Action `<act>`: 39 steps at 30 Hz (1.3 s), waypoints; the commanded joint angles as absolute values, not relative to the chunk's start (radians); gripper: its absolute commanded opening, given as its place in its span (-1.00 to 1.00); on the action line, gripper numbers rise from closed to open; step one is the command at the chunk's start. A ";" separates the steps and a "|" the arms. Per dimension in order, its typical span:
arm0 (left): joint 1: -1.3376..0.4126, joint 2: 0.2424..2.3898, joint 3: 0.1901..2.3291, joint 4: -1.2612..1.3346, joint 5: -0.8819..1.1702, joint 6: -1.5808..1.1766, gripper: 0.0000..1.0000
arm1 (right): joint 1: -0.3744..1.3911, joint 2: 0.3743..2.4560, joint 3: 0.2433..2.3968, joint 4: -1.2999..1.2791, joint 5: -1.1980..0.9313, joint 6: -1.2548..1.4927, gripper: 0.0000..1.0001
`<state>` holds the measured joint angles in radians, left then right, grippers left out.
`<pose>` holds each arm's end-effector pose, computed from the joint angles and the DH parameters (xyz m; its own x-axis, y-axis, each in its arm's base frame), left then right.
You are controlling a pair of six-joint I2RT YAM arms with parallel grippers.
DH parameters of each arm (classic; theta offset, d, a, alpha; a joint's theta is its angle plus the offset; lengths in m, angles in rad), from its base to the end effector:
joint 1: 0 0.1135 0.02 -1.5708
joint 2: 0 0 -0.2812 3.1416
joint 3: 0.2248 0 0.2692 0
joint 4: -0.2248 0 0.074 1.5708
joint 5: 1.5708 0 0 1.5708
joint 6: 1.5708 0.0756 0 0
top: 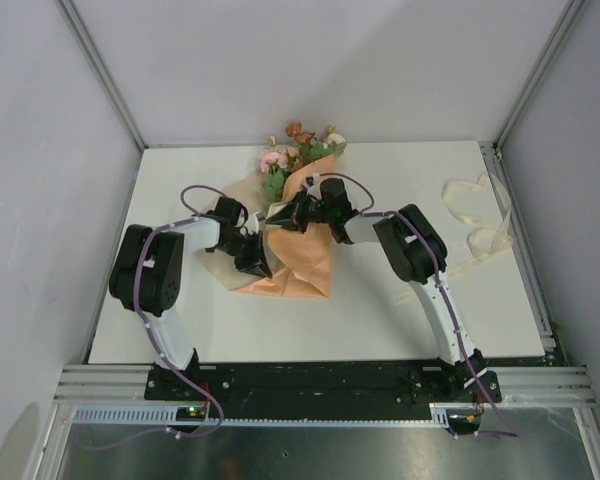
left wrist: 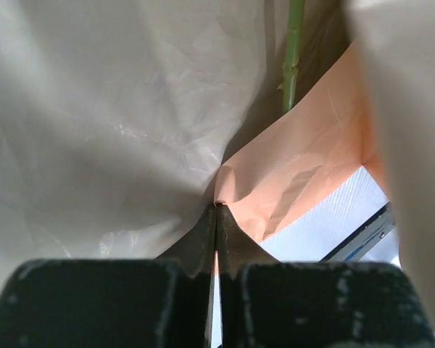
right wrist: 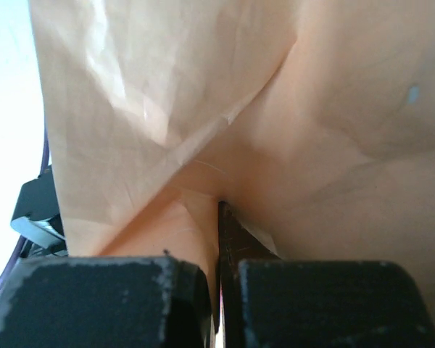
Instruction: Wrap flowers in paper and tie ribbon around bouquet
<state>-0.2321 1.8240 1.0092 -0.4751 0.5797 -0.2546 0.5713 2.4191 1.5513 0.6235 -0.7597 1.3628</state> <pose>0.3332 -0.1213 0.1041 -0.9906 0.0176 -0.1357 0.0938 0.8098 -0.5792 0.4525 0.3528 0.1069 -0.9756 0.2162 -0.0374 0.0020 0.1793 0.9838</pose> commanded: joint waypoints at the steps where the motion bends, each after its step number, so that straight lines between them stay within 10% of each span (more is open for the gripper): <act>1: -0.197 1.813 1.017 -0.441 0.583 -0.263 -0.86 | 0.587 2.464 1.605 0.693 -0.757 1.378 -1.00; 6: -0.073 1.629 0.940 -0.452 0.624 -0.256 0.00 | 0.589 2.486 1.613 0.700 -0.762 1.377 -0.99; 14: 0.028 1.468 0.940 -0.455 0.630 -0.234 0.63 | 0.605 2.493 1.624 0.708 -0.733 1.358 0.59; 26: 0.026 1.595 1.004 -0.196 0.626 -0.387 0.67 | 0.607 2.484 1.582 0.718 -0.708 1.342 0.99; 34: 0.026 1.771 1.115 0.021 0.719 -0.567 -0.13 | 0.597 2.485 1.563 0.715 -0.704 1.336 0.98; 39: 0.027 1.881 1.196 0.050 0.695 -0.605 -0.20 | 0.594 2.481 1.559 0.710 -0.704 1.326 0.96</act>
<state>0.0265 1.8244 1.1286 -0.0338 0.6834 -0.5385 0.6029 2.4893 1.5745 0.7197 -0.7231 1.3529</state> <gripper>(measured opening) 0.395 0.983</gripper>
